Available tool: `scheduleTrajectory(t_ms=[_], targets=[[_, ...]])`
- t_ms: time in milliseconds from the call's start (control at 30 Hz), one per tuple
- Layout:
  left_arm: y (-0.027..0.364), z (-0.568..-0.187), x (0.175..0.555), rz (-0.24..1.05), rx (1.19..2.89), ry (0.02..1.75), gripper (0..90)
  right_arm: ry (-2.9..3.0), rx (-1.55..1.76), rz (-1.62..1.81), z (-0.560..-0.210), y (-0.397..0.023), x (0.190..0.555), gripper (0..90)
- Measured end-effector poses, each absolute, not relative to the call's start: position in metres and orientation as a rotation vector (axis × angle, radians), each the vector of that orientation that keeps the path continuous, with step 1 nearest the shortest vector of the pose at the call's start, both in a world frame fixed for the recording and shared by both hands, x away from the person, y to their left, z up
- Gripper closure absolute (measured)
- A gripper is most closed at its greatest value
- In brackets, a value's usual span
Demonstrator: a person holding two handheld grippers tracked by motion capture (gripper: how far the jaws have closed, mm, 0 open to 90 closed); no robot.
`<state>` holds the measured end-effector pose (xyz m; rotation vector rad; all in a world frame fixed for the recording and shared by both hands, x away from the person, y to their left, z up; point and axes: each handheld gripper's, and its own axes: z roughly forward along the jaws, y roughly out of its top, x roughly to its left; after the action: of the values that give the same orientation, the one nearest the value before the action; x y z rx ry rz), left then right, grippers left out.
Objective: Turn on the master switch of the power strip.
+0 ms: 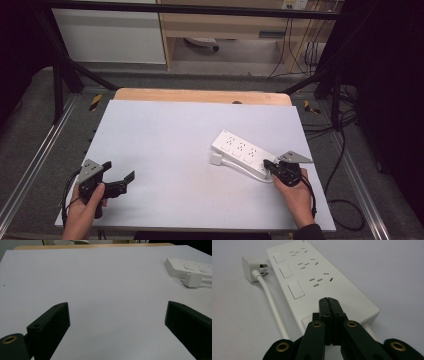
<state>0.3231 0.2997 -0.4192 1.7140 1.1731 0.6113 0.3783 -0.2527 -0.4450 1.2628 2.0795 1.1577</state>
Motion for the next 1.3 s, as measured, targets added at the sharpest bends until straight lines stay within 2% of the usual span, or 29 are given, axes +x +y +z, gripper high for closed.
scheduleTrajectory(t_ms=[1300], targets=[[0.3004,-0.4187,0.323,0.612,1.711,1.171,5.9,2.054,1.28,1.21,-0.4438,-0.2575,0.3774,90.0]])
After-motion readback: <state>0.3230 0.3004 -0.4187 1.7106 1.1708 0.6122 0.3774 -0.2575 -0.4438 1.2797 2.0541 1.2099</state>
